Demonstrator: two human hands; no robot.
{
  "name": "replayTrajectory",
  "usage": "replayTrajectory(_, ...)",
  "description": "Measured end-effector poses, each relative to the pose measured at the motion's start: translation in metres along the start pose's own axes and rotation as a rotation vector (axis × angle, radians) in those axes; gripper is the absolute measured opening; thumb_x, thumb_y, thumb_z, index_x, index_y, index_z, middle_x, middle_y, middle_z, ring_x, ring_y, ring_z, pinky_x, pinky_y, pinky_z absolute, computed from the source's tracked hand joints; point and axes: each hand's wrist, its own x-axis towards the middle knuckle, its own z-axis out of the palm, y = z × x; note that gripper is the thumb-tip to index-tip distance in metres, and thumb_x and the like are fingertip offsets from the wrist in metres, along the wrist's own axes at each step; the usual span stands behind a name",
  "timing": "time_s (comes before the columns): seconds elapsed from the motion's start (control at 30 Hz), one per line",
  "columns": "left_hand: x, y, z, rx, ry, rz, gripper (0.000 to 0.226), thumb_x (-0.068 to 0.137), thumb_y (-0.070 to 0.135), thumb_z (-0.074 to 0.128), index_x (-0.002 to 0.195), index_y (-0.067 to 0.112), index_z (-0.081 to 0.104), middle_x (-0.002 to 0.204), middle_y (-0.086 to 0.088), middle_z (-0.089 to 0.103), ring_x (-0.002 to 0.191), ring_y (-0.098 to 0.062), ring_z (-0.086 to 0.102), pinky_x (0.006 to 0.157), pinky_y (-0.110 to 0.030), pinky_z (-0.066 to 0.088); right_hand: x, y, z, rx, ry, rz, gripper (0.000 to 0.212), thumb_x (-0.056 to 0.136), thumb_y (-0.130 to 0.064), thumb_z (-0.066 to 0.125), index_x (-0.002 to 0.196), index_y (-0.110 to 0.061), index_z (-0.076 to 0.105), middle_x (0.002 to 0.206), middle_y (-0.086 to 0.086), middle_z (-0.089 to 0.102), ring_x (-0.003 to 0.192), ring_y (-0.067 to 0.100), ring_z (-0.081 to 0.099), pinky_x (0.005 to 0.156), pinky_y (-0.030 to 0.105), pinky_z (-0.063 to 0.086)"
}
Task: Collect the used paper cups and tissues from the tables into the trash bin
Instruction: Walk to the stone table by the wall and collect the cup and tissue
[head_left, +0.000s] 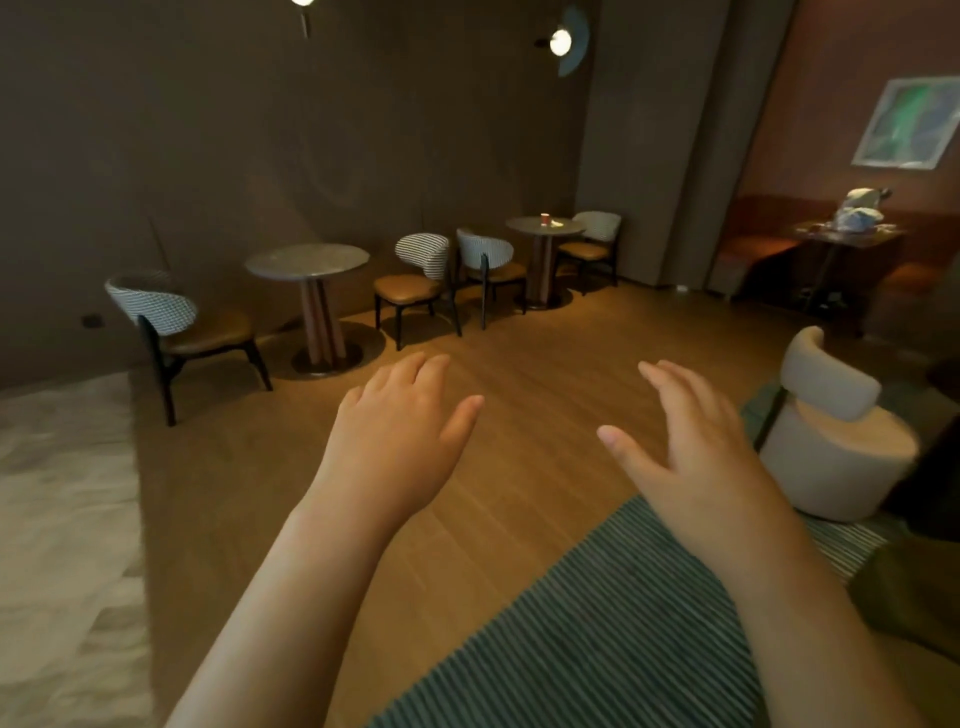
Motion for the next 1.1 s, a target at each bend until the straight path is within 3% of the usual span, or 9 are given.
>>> replayTrajectory(0.43,0.289,-0.019,0.138,-0.045,0.048,0.162,0.057,0.095,0.051,0.033,0.145,0.025,0.031,0.15,0.004,0.034,0.137,-0.011,0.029,0.109,-0.033,0.029,0.27,0.073,0.112,0.053,0.088,0.042,0.052,0.096,-0.035,0.045,0.144,-0.034,0.025,0.15,-0.017,0.02,0.138,0.001,0.014,0.11,0.025,0.02)
replayTrajectory(0.7,0.465,-0.05,0.195,0.016,0.026,0.113,0.054,0.096,0.051,0.031,0.144,0.026,0.032,0.149,0.005,0.034,0.137,-0.011,0.03,0.108,-0.032,0.03,0.46,0.103,0.173,0.101,0.087,0.014,0.051,0.096,-0.037,0.044,0.144,-0.033,0.027,0.148,-0.017,0.025,0.136,0.001,0.018,0.109,0.025,0.023)
replayTrajectory(0.9,0.578,-0.082,0.245,-0.033,0.066,0.09,0.051,0.096,0.048,0.035,0.143,0.026,0.035,0.147,0.006,0.038,0.135,-0.009,0.032,0.108,-0.029,0.029,0.579,0.121,0.23,0.108,0.038,-0.017,0.049,0.097,-0.038,0.041,0.144,-0.036,0.026,0.148,-0.018,0.026,0.136,-0.002,0.017,0.106,0.021,0.017)
replayTrajectory(1.1,0.719,-0.115,0.317,-0.048,0.011,0.09,0.054,0.096,0.048,0.036,0.145,0.025,0.03,0.15,0.004,0.031,0.138,-0.012,0.027,0.11,-0.034,0.028,0.718,0.141,0.287,0.06,0.064,-0.01,0.05,0.096,-0.042,0.04,0.143,-0.034,0.028,0.147,-0.016,0.029,0.135,0.001,0.022,0.11,0.028,0.028)
